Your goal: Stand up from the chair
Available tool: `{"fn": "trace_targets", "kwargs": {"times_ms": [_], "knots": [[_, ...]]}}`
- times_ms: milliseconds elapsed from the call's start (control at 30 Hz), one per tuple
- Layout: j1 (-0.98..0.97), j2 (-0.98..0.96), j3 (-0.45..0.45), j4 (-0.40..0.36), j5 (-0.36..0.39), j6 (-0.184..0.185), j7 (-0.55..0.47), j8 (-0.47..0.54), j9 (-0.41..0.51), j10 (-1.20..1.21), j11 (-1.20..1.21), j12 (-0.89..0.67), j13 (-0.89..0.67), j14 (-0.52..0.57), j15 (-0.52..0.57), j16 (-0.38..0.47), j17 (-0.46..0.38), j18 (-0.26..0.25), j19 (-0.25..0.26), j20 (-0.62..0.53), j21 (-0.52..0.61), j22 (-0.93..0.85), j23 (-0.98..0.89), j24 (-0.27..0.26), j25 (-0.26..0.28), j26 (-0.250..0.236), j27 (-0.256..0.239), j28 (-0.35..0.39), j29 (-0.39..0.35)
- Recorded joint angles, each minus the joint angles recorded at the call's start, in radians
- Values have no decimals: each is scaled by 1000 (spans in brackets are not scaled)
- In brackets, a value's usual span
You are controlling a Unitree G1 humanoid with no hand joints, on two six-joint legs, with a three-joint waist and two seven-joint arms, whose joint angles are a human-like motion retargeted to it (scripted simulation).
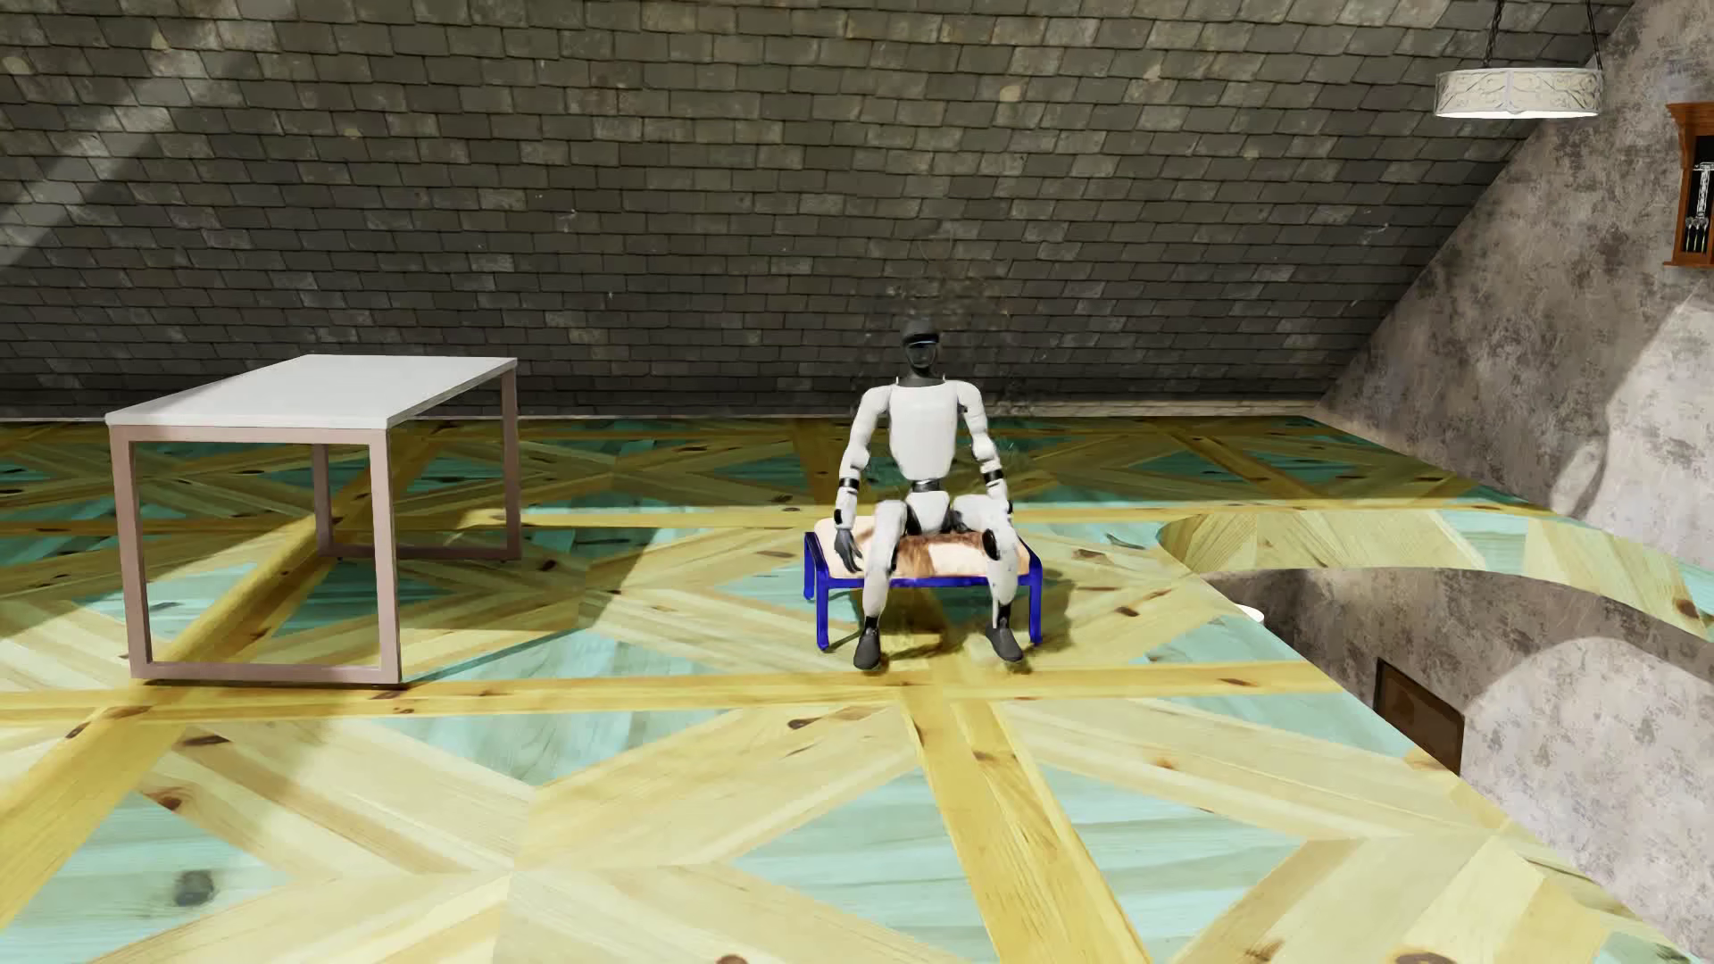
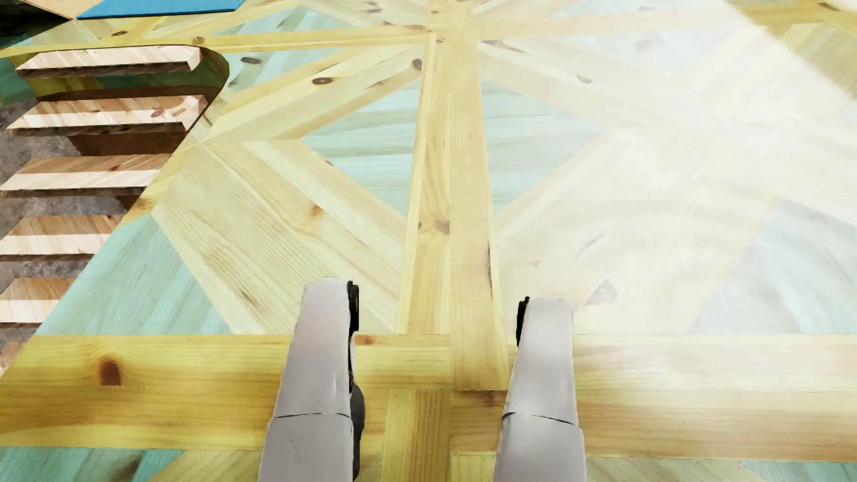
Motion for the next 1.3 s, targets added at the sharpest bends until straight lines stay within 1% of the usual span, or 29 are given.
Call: {"fn": "trace_targets", "kwargs": {"times_ms": [67,100,167,200,233,267,300,367,433,633,667,733,767,800,833,867,900,933,967,1000,1033,1067,1100,1133,1167,1200,1233,1267,1300], "knots": [[6,1,1,-5,-1,1,1,2,-2,-2,1,28,32,3,1,-10,6,1,-1,4,-18,-40,-59,8,22,-6,-6,-26,7],[11,2,1,-8,-3,0,-1,4,-2,-3,2,33,39,5,1,-13,2,-2,-1,1,-16,-61,-90,11,21,-11,-15,-39,10],[18,6,1,-13,-2,1,0,5,-3,-6,2,23,31,6,3,-17,-8,1,-3,-16,4,-88,-135,16,1,-18,-31,-45,36],[21,7,0,-15,-1,3,0,6,-3,-7,2,11,18,7,4,-20,-13,1,-4,-27,17,-91,-143,13,-9,-19,-37,-34,35],[23,8,-1,-16,2,5,1,5,-3,-8,1,-4,-2,8,5,-20,-13,5,-6,-35,33,-90,-139,11,-28,-22,-42,-21,18],[25,10,-2,-18,3,6,2,6,-1,-9,1,-16,-17,9,5,-20,-15,6,-7,-44,42,-91,-134,3,-22,-18,-39,-15,18],[28,12,-3,-19,4,6,2,6,1,-9,2,-28,-33,9,6,-17,-14,8,-8,-50,48,-93,-125,0,-22,-19,-36,-8,-4],[33,14,-5,-21,4,8,2,7,7,-9,2,-47,-57,8,5,-10,-15,9,-7,-63,54,-104,-111,-4,-9,-18,-28,-5,-17],[36,17,-6,-20,3,10,3,8,17,-9,3,-62,-77,7,-1,-7,-15,9,-6,-75,62,-110,-97,-7,-14,-20,-26,9,-40],[0,-27,-10,-9,13,10,2,15,73,-9,8,-105,-100,-1,-38,-9,-23,-4,-14,-74,59,-128,-102,-25,-9,-16,-24,20,-44],[-17,-44,-10,-4,16,10,1,19,84,-7,11,-109,-97,-4,-43,-3,-29,-8,-13,-69,51,-148,-124,-28,1,-15,-21,18,-40],[-60,-89,-12,3,23,9,-4,27,100,0,16,-106,-59,-13,-49,15,-56,-15,-11,-54,5,-215,-239,-39,24,-16,-27,8,-7],[-91,-121,-13,7,25,7,-8,33,104,5,21,-97,-30,-18,-51,33,-78,-22,-8,-35,-26,-272,-328,-59,44,-19,-30,20,-9],[-122,-152,-13,13,31,7,-14,39,108,12,26,-78,11,-24,-53,52,-106,-28,-4,-8,-59,-348,-447,-90,54,-20,-34,43,-20],[-156,-187,-14,21,38,4,-19,45,110,20,32,-51,54,-29,-53,74,-136,-36,-4,27,-91,-447,-583,-126,56,-25,-43,81,-45],[-188,-220,-16,29,46,0,-26,51,114,29,39,-22,93,-35,-52,99,-165,-46,-3,61,-116,-564,-721,-175,69,-30,-50,146,-94],[-222,-258,-17,40,54,-4,-32,57,118,37,45,3,118,-40,-43,122,-197,-57,-2,98,-127,-695,-856,-216,78,-49,-57,228,-176],[-256,-294,-18,49,57,-10,-38,64,124,45,51,20,130,-44,-34,147,-229,-68,4,127,-134,-838,-983,-237,46,-77,-66,322,-284],[-289,-329,-18,57,61,-16,-46,69,135,53,58,22,129,-50,-31,180,-268,-80,7,148,-129,-980,-1088,-251,31,-113,-83,415,-398],[-320,-361,-17,59,60,-23,-49,74,151,57,64,3,106,-54,-35,224,-314,-89,10,157,-117,-1116,-1179,-251,17,-146,-99,495,-508],[-352,-396,-17,63,65,-31,-54,77,168,60,68,-30,55,-59,-38,279,-368,-99,12,151,-81,-1235,-1254,-232,-13,-191,-131,561,-597],[-384,-431,-17,67,69,-41,-60,80,187,61,70,-76,-30,-65,-43,345,-428,-110,16,137,-22,-1337,-1313,-200,-47,-216,-161,566,-628],[-417,-464,-20,69,69,-47,-67,82,208,61,70,-133,-151,-69,-46,423,-491,-118,22,113,65,-1418,-1354,-175,-74,-233,-191,507,-606],[-445,-491,-22,71,69,-55,-70,81,234,59,68,-208,-302,-74,-52,515,-552,-124,27,68,186,-1482,-1382,-166,-86,-234,-201,425,-567],[-474,-522,-24,79,73,-63,-76,81,255,58,67,-299,-485,-80,-55,610,-609,-129,33,0,349,-1530,-1401,-181,-82,-230,-215,323,-517],[-497,-545,-25,83,76,-65,-82,78,279,57,63,-415,-703,-89,-61,698,-654,-132,38,-109,553,-1555,-1409,-201,-69,-242,-230,277,-479],[-521,-568,-26,79,74,-64,-82,77,295,55,61,-546,-928,-97,-69,767,-682,-131,44,-240,767,-1561,-1412,-231,-57,-267,-254,302,-439],[-538,-583,-26,77,76,-65,-80,73,320,48,54,-696,-1142,-105,-76,820,-692,-125,44,-361,966,-1556,-1420,-264,-36,-275,-269,317,-467],[-551,-595,-24,74,75,-62,-77,74,342,39,44,-849,-1306,-113,-84,846,-693,-124,47,-484,1120,-1548,-1423,-283,-17,-290,-281,343,-525]]}}
